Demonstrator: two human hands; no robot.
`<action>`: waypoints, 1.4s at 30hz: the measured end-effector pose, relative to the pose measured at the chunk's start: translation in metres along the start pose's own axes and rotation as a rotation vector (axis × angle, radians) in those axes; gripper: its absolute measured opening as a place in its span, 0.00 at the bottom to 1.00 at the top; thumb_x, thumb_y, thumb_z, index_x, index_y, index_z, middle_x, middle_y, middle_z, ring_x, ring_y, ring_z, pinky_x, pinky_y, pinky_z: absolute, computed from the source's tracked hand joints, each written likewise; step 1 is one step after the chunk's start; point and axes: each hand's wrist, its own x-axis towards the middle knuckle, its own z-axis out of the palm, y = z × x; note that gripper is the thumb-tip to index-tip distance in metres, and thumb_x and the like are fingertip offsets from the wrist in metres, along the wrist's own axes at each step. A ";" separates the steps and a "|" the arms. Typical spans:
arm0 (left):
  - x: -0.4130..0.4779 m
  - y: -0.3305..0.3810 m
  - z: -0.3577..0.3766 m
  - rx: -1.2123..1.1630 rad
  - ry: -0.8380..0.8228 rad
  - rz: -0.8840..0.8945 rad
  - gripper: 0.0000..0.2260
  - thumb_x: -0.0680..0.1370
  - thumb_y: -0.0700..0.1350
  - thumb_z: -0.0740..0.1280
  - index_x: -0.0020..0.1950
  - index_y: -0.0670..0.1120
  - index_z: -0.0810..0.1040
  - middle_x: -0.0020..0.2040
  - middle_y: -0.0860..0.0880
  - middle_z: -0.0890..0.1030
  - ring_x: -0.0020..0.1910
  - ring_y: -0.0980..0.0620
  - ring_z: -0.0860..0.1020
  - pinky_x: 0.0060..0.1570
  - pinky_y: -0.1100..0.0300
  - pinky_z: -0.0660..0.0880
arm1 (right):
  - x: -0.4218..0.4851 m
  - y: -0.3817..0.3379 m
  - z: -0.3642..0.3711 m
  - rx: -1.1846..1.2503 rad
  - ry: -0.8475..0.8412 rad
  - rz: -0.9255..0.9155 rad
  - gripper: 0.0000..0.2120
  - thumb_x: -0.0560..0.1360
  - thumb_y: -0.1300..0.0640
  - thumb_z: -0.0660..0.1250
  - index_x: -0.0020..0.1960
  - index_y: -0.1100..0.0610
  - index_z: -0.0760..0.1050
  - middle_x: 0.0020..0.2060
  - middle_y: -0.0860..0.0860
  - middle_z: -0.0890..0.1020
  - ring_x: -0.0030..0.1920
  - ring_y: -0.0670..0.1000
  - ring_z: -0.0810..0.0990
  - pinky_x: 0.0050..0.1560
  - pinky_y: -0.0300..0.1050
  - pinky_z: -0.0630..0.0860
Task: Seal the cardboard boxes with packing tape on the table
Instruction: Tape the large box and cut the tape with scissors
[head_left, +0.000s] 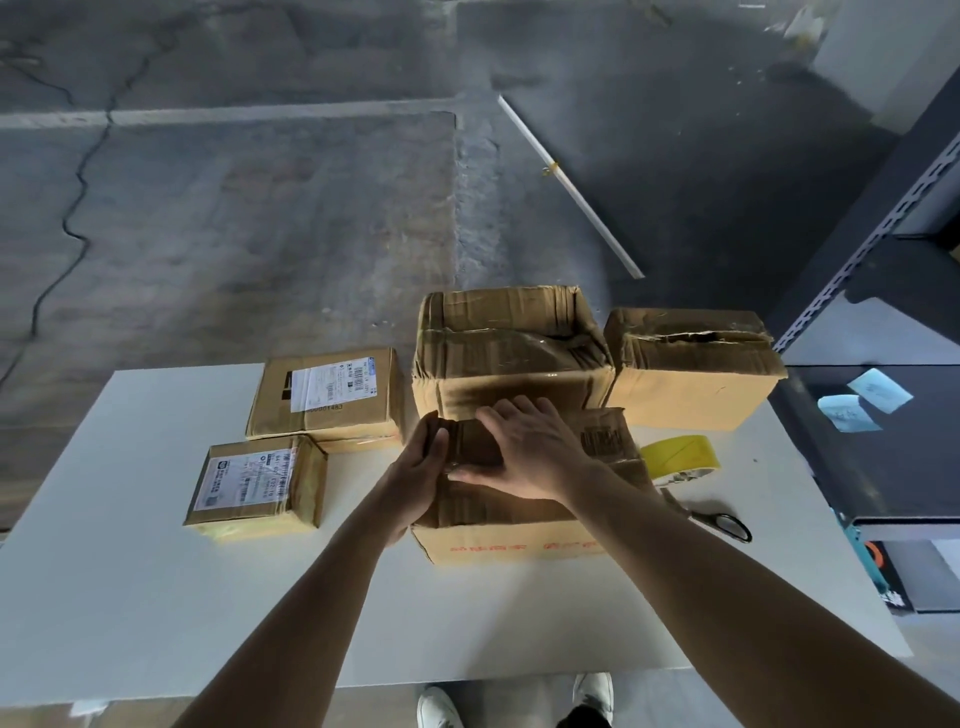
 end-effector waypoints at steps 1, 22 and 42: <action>0.000 0.000 0.000 -0.010 0.011 0.004 0.08 0.84 0.57 0.51 0.63 0.66 0.63 0.57 0.47 0.76 0.57 0.44 0.78 0.52 0.42 0.80 | 0.003 -0.005 0.001 0.004 0.002 -0.012 0.45 0.67 0.19 0.44 0.68 0.50 0.67 0.59 0.51 0.77 0.56 0.53 0.74 0.62 0.53 0.68; -0.003 0.005 0.002 0.020 0.046 0.007 0.07 0.85 0.53 0.52 0.61 0.61 0.65 0.53 0.48 0.76 0.50 0.48 0.77 0.39 0.56 0.77 | -0.035 0.053 -0.010 0.072 -0.030 0.094 0.42 0.68 0.20 0.54 0.71 0.47 0.64 0.62 0.50 0.75 0.63 0.53 0.72 0.68 0.52 0.66; -0.011 0.014 0.010 0.132 0.113 0.024 0.15 0.85 0.53 0.52 0.71 0.56 0.64 0.53 0.51 0.75 0.49 0.51 0.75 0.42 0.53 0.76 | -0.088 0.127 -0.030 0.231 -0.128 0.239 0.39 0.71 0.27 0.61 0.75 0.46 0.60 0.71 0.50 0.71 0.69 0.53 0.68 0.70 0.52 0.62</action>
